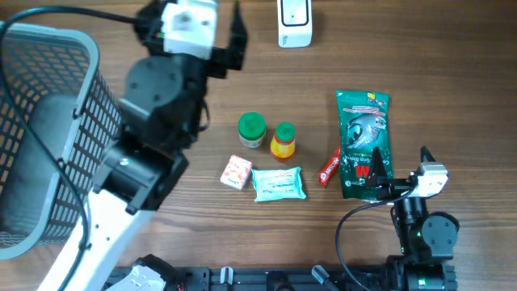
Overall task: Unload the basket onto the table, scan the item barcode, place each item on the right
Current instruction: 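Withdraw the left gripper back to the basket side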
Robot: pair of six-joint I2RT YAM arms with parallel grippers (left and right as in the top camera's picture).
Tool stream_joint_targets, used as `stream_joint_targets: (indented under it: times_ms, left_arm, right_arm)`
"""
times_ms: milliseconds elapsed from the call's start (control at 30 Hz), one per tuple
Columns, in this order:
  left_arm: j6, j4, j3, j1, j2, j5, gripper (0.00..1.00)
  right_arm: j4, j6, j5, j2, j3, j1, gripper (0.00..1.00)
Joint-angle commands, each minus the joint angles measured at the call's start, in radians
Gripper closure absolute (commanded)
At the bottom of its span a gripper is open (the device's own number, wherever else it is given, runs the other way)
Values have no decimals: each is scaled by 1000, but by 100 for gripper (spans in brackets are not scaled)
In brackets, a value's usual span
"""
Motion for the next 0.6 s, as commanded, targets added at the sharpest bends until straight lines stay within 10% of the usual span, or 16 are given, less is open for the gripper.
stream_joint_targets:
  times_ms: [0, 300, 567]
  left_arm:
    - [153, -3, 0, 105, -7, -24, 0]
    - [152, -316, 0, 140, -310, 329, 0]
    - [152, -326, 0, 140, -649, 348, 0]
  right_arm:
    - [3, 6, -15, -13, -1, 3, 0]
    - [4, 6, -15, -13, -1, 3, 0]
    - [4, 5, -15, -13, -1, 3, 0]
